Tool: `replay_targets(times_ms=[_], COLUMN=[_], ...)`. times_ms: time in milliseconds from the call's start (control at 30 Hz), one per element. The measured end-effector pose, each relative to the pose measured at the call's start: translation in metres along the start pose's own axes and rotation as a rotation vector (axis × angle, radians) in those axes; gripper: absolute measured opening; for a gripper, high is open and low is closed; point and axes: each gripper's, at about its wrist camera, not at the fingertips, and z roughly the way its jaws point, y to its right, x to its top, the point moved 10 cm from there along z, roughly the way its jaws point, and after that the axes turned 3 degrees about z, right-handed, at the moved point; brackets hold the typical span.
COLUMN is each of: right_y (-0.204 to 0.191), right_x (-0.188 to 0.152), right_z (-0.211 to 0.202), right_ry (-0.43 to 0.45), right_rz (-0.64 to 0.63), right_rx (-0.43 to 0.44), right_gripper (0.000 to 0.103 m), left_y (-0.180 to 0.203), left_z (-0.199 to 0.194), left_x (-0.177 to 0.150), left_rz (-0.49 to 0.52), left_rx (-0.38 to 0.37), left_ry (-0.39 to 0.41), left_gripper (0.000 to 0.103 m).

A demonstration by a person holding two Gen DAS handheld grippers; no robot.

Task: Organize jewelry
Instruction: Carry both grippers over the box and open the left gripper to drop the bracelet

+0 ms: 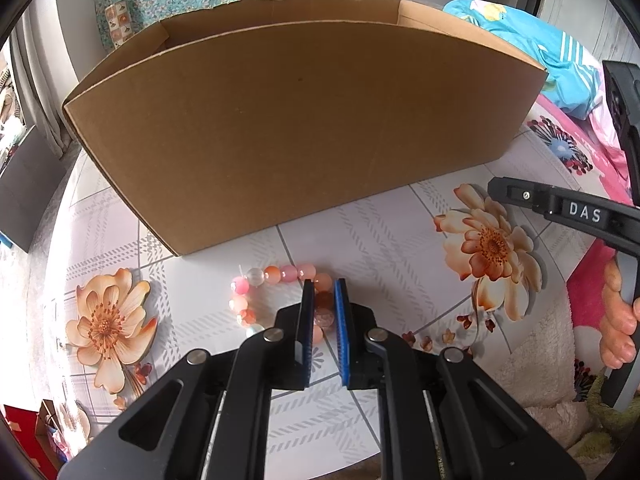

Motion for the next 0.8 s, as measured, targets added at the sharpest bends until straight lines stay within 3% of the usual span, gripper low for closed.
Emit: replay_targets(times_ms=[433, 800], right_y=[-0.006, -0.003], right_x=[0.006, 0.014], right_z=[-0.019, -0.052], right_ry=[0.012, 0.053], right_rz=[0.024, 0.050], right_rx=[0.057, 0.166], right_gripper=[0.011, 0.011], left_y=[-0.006, -0.031], left_z=[-0.004, -0.053], left_x=[-0.001, 0.013], left_rz=[-0.036, -0.098], left_rx=[0.003, 0.000], left_ry=[0.035, 0.165], left_gripper=[0.009, 0.009])
